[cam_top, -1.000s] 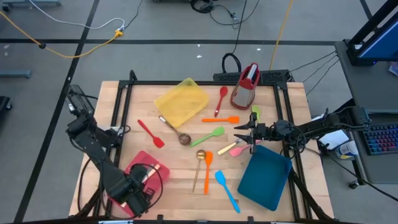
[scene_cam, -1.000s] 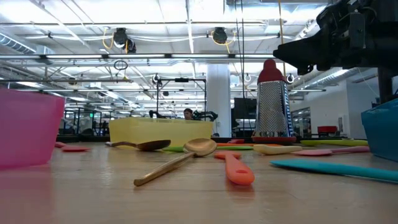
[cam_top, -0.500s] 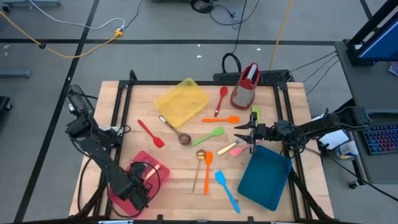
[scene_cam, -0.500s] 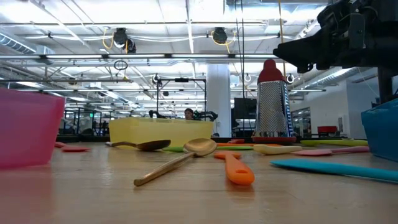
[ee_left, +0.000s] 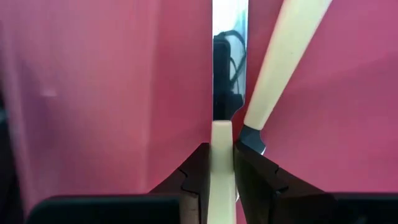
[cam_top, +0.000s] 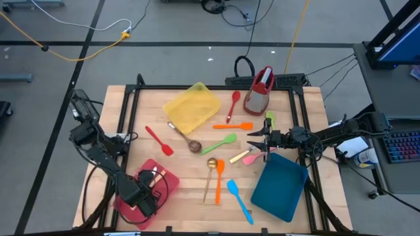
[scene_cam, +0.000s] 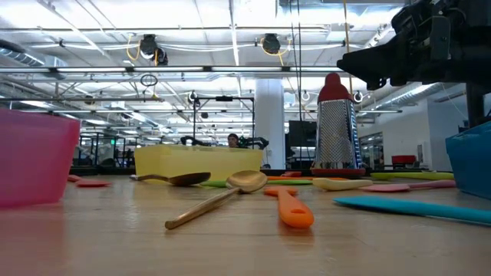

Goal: Pick & Place Kitchen Items
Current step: Put the bottom yellow table knife into the pink bin, then put the yellow table knife into the pink bin

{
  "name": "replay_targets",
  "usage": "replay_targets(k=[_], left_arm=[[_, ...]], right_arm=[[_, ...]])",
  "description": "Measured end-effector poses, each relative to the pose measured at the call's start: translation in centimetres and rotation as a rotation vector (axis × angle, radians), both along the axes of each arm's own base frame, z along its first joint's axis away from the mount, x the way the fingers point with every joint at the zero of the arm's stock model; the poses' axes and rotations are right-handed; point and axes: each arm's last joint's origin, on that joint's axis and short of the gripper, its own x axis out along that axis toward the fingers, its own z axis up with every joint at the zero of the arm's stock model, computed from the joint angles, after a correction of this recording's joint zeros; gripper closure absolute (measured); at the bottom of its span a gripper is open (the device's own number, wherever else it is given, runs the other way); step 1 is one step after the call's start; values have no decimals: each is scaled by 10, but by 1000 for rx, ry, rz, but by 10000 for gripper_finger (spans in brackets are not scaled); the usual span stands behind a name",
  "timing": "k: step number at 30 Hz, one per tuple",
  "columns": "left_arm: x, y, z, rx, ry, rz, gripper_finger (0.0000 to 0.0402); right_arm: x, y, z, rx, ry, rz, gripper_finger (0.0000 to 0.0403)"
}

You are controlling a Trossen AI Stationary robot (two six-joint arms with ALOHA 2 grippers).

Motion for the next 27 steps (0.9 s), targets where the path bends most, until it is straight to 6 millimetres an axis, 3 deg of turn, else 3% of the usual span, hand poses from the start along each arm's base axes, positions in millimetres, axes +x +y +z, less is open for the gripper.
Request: replay_targets(k=[11, 20, 24, 27], left_arm=[[-1, 0, -1, -23, 37, -15, 329], [7, 7, -1, -51, 54, -81, 258], [13, 12, 8, -79, 59, -102, 248], [16, 19, 25, -93, 46, -103, 252]], right_arm=[[0, 0, 0, 0, 4, 0, 271], [0, 0, -1, 11, 5, 3, 270], [0, 0, -2, 17, 16, 4, 270], [0, 0, -3, 39, 34, 6, 268]])
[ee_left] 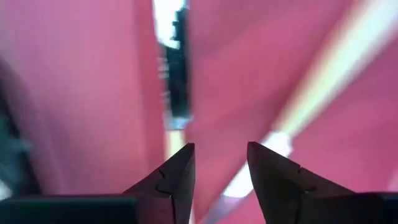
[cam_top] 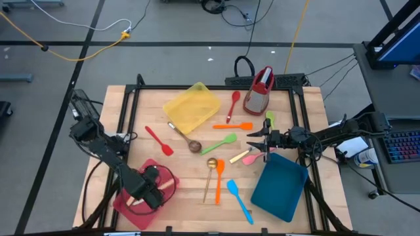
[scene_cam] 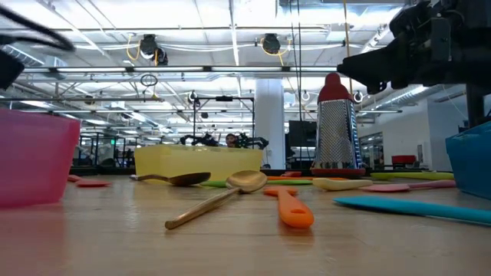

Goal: Pick & Place Kitchen Items
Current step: Put the yellow table knife into the pink bin

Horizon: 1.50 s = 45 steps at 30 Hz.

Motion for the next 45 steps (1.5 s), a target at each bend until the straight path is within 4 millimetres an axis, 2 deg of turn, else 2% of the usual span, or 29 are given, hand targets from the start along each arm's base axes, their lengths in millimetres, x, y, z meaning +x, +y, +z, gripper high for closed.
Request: replay_targets(k=[3, 6, 11, 15, 20, 23, 26, 36, 45], left_arm=[[1, 5, 18, -29, -62, -17, 258], [3, 12, 41, -9, -204, -20, 266], [0, 27, 76, 109, -499, -47, 277], [-2, 46, 97, 300, -729, -83, 279], [2, 68, 113, 546, -865, -170, 279], [9, 77, 115, 633, -843, -252, 279], [17, 85, 116, 666, -815, -318, 279], [45, 111, 120, 727, -780, -416, 279], [53, 128, 122, 766, -747, -432, 279]], right_arm=[[0, 0, -1, 8, 14, 0, 252], [0, 0, -1, -5, 11, -1, 227], [1, 0, 0, -85, 10, -7, 195], [12, 1, 11, -87, 33, 27, 191], [37, 5, 30, -76, 301, 135, 190], [41, 5, 38, -43, 516, 135, 190], [45, 5, 43, -21, 619, 133, 190], [60, 7, 0, 63, 869, 136, 190], [68, 0, -34, 97, 1024, 91, 190]])
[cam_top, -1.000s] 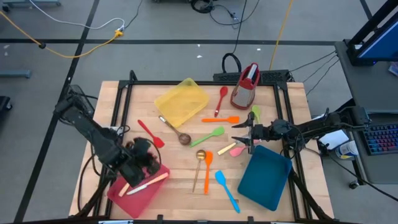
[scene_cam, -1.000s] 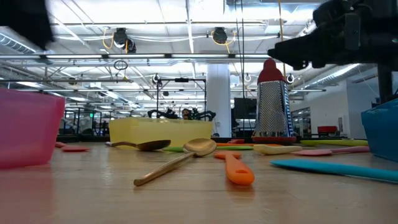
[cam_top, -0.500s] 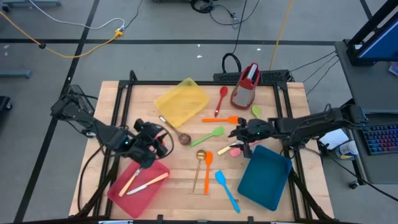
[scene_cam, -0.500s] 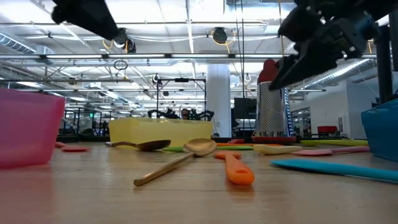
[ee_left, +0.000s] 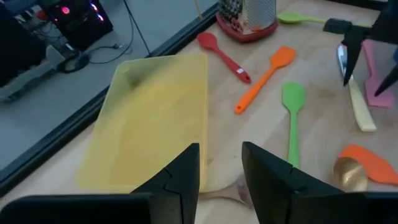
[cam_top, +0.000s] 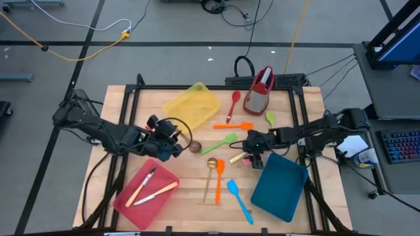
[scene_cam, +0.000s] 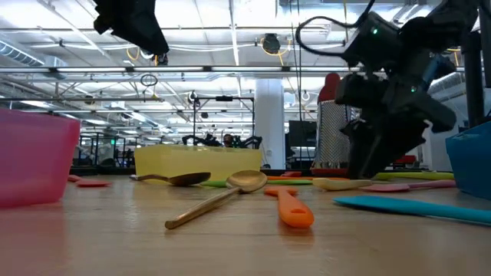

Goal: Pick & Place Kitchen Items
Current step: Put the yellow table knife into the pink bin

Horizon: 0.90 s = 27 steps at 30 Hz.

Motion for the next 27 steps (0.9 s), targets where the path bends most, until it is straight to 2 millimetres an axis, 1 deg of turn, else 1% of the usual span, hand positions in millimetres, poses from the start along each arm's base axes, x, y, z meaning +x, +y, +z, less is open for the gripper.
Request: replay_targets(k=[5, 8, 13, 22, 24, 27], left_arm=[[2, 6, 0, -19, 24, -12, 279], [3, 10, -1, -15, 32, -5, 279], [4, 15, -1, -11, 38, 9, 279], [4, 16, -1, -12, 37, 16, 279], [4, 17, -1, -13, 38, 17, 279], [5, 18, -1, -46, 40, 6, 279]], right_arm=[[4, -7, -11, -3, 25, -27, 192], [5, -10, -14, -9, 37, -30, 205], [6, -13, -16, -23, 38, -20, 248], [8, -14, -14, -41, 3, 1, 353], [9, -15, -14, -37, -11, -6, 365], [11, -17, -13, -40, -39, -19, 365]])
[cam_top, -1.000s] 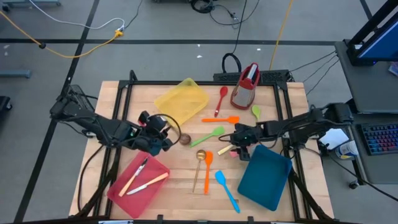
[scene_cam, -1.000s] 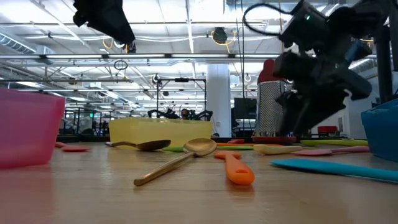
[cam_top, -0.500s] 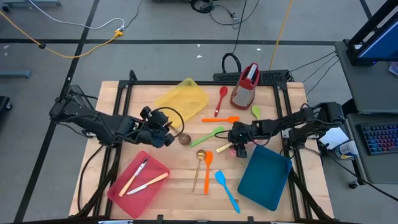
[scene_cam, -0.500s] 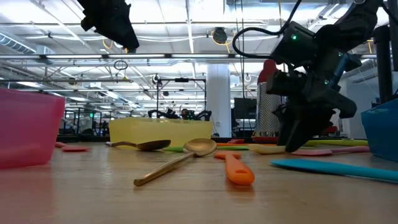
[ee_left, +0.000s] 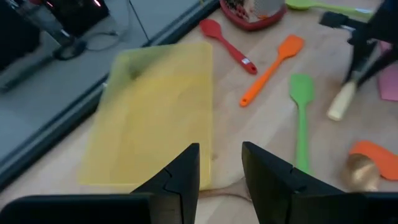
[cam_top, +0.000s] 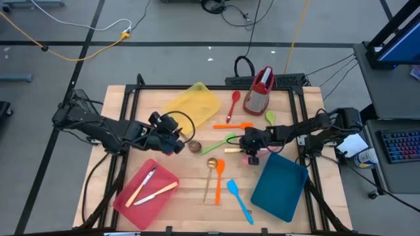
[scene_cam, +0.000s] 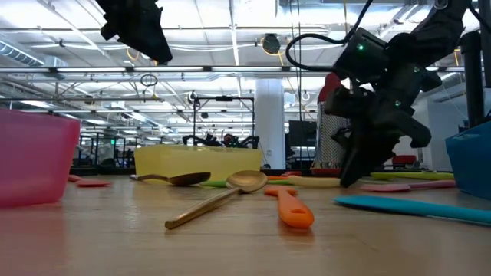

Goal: Pick & Place Kitchen Items
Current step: Put the yellow table knife into the pink bin

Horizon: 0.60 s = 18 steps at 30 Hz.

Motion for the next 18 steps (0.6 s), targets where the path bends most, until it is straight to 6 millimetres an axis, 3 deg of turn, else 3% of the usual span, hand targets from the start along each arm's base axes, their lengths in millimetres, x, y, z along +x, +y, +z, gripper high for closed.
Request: replay_targets(k=[8, 18], left_arm=[[25, -5, -8, 2, 14, -157, 279], [74, 0, -37, 83, 66, -450, 279]], right_arm=[[12, -1, 11, -32, -168, 25, 340], [25, -1, 30, -61, -406, 36, 357]])
